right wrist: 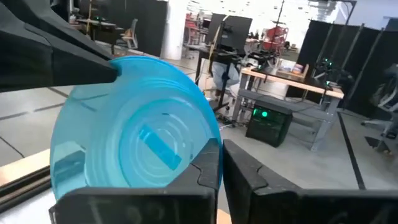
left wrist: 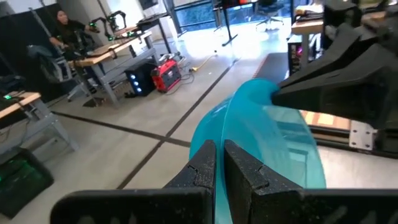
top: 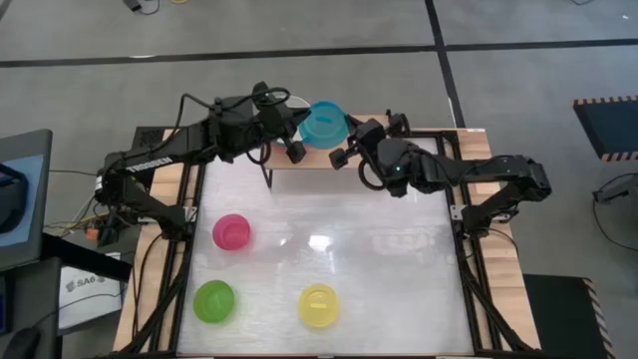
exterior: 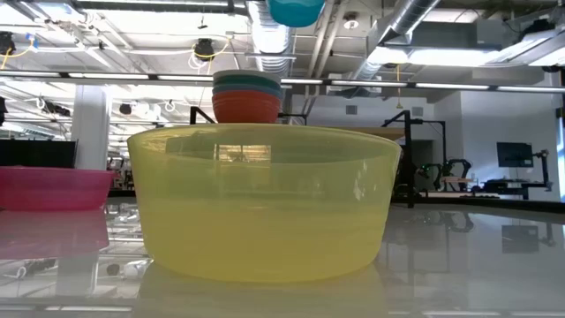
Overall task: Place and stack bowls onto a shelf
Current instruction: Put the light blue bowl on the shelf
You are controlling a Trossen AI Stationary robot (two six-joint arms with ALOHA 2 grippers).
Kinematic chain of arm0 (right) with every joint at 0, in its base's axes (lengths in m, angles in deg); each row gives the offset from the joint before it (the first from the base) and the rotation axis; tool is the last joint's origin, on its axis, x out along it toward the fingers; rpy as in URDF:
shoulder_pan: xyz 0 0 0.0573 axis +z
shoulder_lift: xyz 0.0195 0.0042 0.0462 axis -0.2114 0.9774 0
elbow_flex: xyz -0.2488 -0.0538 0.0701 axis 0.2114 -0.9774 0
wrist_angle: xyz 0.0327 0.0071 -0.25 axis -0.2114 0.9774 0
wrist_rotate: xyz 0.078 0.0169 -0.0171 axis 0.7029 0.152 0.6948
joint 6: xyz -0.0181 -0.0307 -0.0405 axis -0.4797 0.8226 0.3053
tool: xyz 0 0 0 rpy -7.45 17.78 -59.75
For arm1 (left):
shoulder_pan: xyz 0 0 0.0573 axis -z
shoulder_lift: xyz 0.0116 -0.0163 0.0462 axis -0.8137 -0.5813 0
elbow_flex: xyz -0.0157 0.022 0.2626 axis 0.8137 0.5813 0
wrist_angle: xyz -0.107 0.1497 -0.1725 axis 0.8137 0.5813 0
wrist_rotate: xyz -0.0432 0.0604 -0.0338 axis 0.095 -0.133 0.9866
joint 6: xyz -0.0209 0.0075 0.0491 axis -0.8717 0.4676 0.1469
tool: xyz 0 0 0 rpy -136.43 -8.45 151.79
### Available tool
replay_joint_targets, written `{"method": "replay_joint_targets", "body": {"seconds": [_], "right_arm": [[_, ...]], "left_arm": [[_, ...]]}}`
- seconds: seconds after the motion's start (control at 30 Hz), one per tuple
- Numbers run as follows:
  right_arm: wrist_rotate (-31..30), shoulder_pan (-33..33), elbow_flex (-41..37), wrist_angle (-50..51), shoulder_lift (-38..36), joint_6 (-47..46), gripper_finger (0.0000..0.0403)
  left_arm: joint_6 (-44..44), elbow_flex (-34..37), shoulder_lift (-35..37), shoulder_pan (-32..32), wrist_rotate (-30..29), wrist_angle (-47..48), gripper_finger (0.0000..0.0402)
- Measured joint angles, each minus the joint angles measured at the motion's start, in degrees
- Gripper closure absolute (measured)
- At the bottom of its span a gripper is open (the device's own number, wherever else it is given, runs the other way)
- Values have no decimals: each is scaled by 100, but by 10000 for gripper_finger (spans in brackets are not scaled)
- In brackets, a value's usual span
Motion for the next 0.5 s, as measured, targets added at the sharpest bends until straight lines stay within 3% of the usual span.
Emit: {"method": "replay_joint_targets", "body": {"seconds": [0.37, 0.5], "right_arm": [[276, -133, 0, 458, 0, -622, 341], [363, -258, 0, 567, 1, -592, 369]], "left_arm": [[317, 0, -31, 8, 412, -38, 401], [330, 0, -33, 9, 430, -7, 399]]}}
